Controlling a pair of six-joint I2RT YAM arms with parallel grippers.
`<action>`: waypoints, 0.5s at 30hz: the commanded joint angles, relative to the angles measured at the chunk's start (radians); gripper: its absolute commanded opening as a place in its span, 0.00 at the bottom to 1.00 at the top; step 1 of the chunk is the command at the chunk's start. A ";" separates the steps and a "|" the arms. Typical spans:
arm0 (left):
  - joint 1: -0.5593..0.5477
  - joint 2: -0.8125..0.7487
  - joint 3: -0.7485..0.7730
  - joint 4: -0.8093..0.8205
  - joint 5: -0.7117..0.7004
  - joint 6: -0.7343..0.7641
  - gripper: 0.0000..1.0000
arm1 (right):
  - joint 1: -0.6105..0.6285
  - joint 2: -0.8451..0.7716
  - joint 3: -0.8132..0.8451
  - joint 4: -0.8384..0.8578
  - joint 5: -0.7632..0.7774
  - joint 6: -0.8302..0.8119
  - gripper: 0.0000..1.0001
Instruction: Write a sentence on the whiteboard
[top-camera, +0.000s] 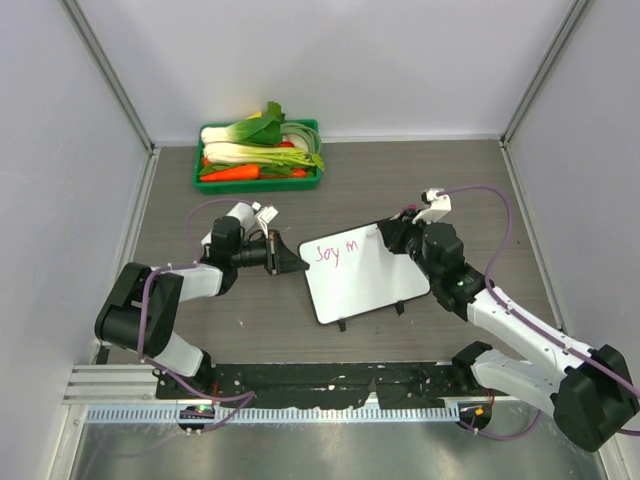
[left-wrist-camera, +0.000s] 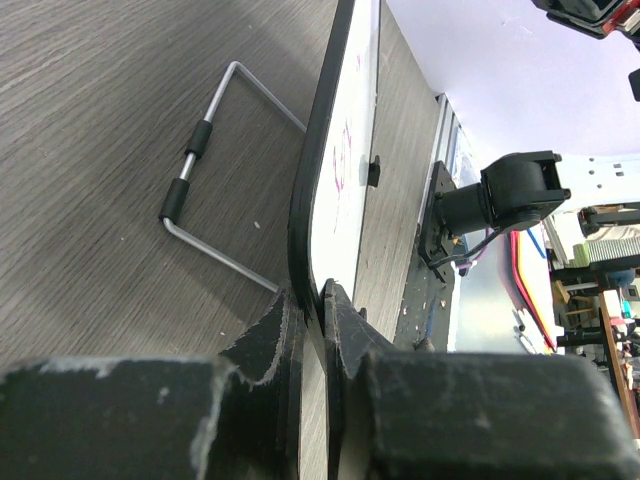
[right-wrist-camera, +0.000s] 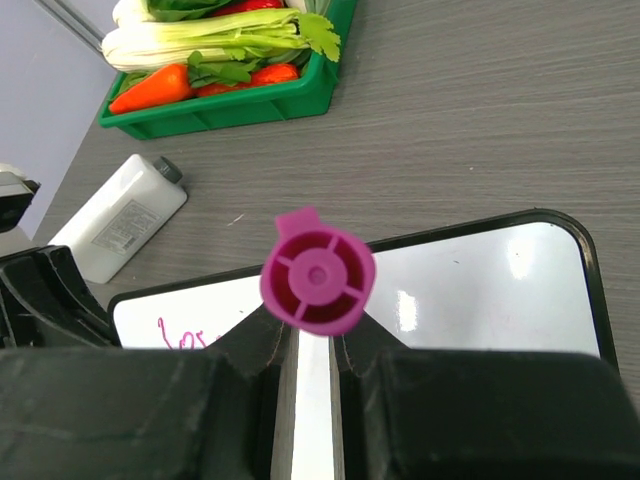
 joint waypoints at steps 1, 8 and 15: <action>-0.012 0.024 -0.003 -0.034 0.005 0.058 0.00 | -0.004 0.016 0.034 0.027 0.024 -0.013 0.02; -0.010 0.024 -0.003 -0.031 0.005 0.056 0.00 | -0.004 0.026 0.020 0.034 0.044 -0.008 0.02; -0.010 0.026 -0.003 -0.031 0.005 0.056 0.00 | -0.005 0.044 0.019 0.037 0.020 -0.011 0.01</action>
